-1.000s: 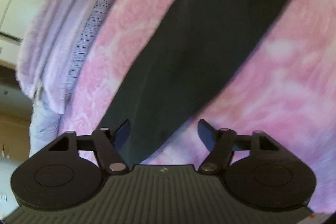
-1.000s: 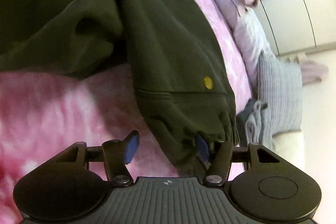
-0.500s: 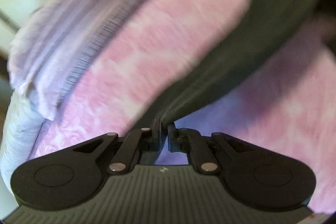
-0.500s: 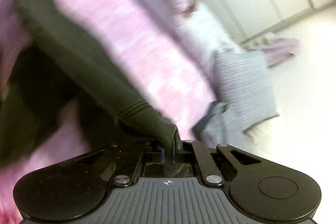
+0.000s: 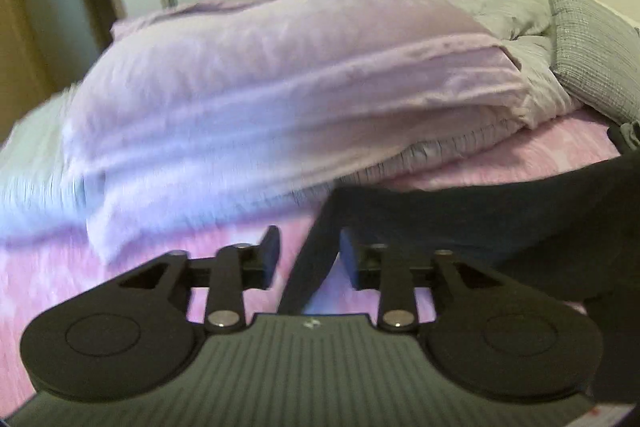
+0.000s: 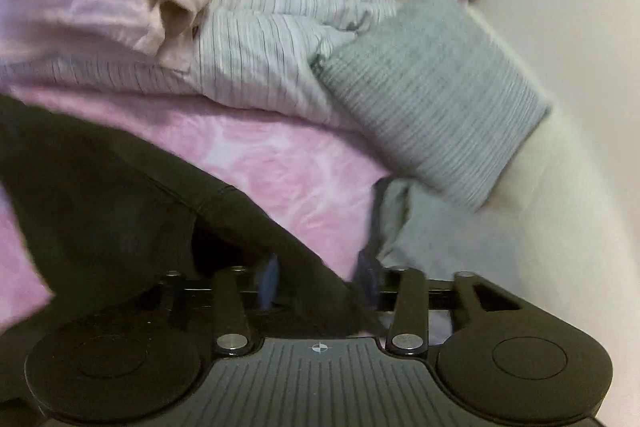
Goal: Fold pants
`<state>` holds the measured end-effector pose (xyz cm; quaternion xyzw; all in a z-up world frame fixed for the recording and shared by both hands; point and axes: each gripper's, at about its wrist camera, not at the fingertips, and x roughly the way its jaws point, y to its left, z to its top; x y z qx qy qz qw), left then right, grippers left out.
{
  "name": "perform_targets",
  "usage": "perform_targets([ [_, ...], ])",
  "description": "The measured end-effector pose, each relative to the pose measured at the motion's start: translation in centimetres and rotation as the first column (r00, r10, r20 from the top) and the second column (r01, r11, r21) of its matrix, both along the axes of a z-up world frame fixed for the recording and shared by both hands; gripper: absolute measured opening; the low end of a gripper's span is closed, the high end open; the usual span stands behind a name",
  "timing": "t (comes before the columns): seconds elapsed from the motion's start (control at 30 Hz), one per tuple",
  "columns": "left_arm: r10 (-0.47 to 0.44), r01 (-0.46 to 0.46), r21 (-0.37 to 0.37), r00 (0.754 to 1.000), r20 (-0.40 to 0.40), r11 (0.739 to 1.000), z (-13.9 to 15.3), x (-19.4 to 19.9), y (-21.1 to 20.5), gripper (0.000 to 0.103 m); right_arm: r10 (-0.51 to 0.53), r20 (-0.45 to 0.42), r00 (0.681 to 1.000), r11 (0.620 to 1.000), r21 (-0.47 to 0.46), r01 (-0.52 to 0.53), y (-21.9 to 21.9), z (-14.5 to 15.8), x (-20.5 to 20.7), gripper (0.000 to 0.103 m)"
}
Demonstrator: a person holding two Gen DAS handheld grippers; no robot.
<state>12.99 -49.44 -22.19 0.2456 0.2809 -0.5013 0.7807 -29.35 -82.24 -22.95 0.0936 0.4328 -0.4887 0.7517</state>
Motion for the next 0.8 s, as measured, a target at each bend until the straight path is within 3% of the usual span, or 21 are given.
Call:
perform_targets([
  [0.1, 0.082, -0.074, 0.086, 0.992, -0.094, 0.994, -2.8, -2.5, 4.8, 0.042, -0.079, 0.148, 0.986, 0.993, 0.098, 0.065, 2.4, -0.6, -5.5, 0.047],
  [0.2, 0.186, -0.132, 0.209, 0.946, -0.265, 0.969, -6.2, -6.8, 10.6, 0.042, -0.179, 0.253, 0.951, 0.957, 0.270, 0.108, 5.7, -2.2, -11.8, 0.048],
  [0.27, 0.258, -0.148, 0.288, 0.883, -0.393, 0.946, -8.3, -10.9, 14.6, 0.042, -0.242, 0.266, 0.933, 0.920, 0.369, 0.134, 9.3, -3.6, -15.5, 0.048],
  [0.3, 0.298, -0.164, 0.311, 0.839, -0.455, 0.936, -9.2, -13.0, 16.5, 0.042, -0.275, 0.265, 0.924, 0.894, 0.423, 0.146, 10.3, -4.3, -17.2, 0.049],
  [0.4, 0.397, -0.205, 0.358, 0.671, -0.626, 0.911, -11.3, -18.8, 20.8, 0.043, -0.362, 0.235, 0.902, 0.830, 0.523, 0.197, 13.3, -6.0, -21.0, 0.049],
  [0.47, 0.452, -0.248, 0.381, 0.578, -0.680, 0.890, -12.5, -21.8, 22.7, 0.044, -0.401, 0.220, 0.889, 0.799, 0.560, 0.221, 14.6, -6.8, -22.6, 0.049],
  [0.5, 0.475, -0.268, 0.394, 0.549, -0.688, 0.879, -13.1, -23.0, 23.5, 0.044, -0.419, 0.219, 0.881, 0.778, 0.586, 0.224, 15.1, -7.2, -23.2, 0.049],
  [0.57, 0.523, -0.322, 0.414, 0.458, -0.719, 0.851, -14.4, -24.8, 24.7, 0.047, -0.439, 0.228, 0.869, 0.755, 0.618, 0.220, 15.7, -7.7, -23.8, 0.049],
  [0.6, 0.539, -0.344, 0.421, 0.425, -0.727, 0.839, -14.9, -25.4, 25.0, 0.049, -0.443, 0.230, 0.866, 0.753, 0.620, 0.220, 15.9, -7.9, -23.9, 0.049],
  [0.7, 0.581, -0.453, 0.407, 0.362, -0.729, 0.793, -16.4, -26.4, 25.9, 0.047, -0.432, 0.244, 0.868, 0.760, 0.617, 0.205, 16.2, -8.3, -23.4, 0.049],
  [0.73, 0.574, -0.485, 0.383, 0.344, -0.743, 0.786, -16.7, -26.5, 26.0, 0.040, -0.425, 0.247, 0.871, 0.763, 0.615, 0.199, 16.2, -8.6, -23.1, 0.049],
  [0.8, 0.588, -0.544, 0.348, 0.362, -0.723, 0.764, -16.4, -26.6, 25.5, 0.008, -0.411, 0.253, 0.876, 0.771, 0.609, 0.186, 16.1, -8.9, -22.5, 0.049],
])
